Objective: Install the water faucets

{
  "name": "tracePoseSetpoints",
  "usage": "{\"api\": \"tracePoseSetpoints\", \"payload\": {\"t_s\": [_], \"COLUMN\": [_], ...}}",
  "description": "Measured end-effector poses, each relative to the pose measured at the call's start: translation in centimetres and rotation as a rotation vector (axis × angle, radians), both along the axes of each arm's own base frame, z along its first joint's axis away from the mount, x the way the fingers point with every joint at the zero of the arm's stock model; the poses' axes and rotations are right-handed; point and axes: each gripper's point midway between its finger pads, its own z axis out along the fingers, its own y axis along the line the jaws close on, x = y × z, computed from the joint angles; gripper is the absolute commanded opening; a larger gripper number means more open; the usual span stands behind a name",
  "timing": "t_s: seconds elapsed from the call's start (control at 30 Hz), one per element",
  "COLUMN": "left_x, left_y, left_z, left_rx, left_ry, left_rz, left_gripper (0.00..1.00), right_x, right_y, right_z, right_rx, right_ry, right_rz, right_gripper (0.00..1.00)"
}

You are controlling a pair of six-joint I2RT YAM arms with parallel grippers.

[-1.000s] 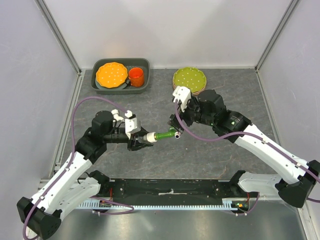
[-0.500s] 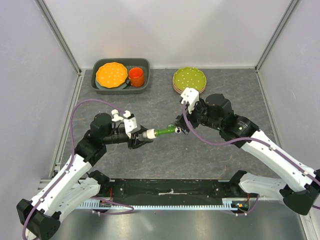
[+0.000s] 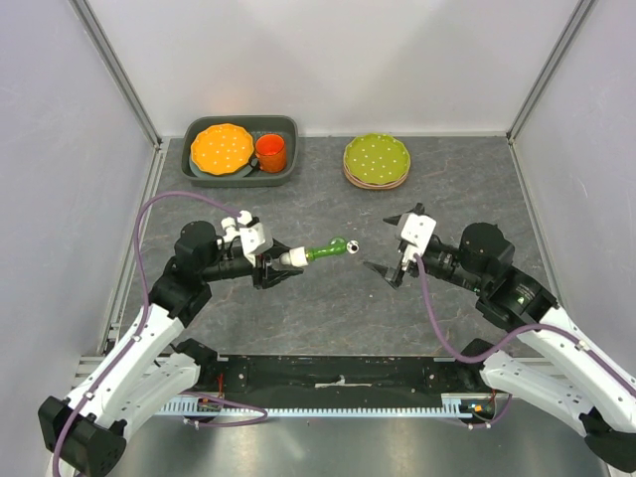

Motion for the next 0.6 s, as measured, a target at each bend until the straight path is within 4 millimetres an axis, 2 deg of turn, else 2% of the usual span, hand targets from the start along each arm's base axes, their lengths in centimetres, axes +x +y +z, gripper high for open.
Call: {"api": "tracePoseSetpoints", "payload": {"t_s": [0.17, 0.4, 0.5, 0.6], "left_x": [-0.7, -1.6, -1.9, -2.0], "left_y": [-0.4, -0.9, -1.0, -1.0], "left_z": [0.2, 0.8, 0.9, 0.9], "left_rx": [-0.020, -0.044, -0.051, -0.054], "left_ry": [0.017, 0.015, 0.012, 0.017], "left_rz": [-0.055, -0.122, -0.139, -0.146], "left_gripper": [0.02, 0.02, 0.02, 0.02], "right_x": [-1.6, -1.3, -1.3, -1.5], "right_y": [1.0, 4.4, 5.6, 6.5], "right_z": [-1.0, -3.6, -4.8, -5.2], "right_rx": [-0.028, -0.063, -0.072, -0.063], "right_ry": [-0.031, 0.035, 0.072, 0.093], "right_rz": [0.126, 0.271, 0.324, 0.374], "right_gripper": [0.98, 0.95, 0.86, 0.71]}}
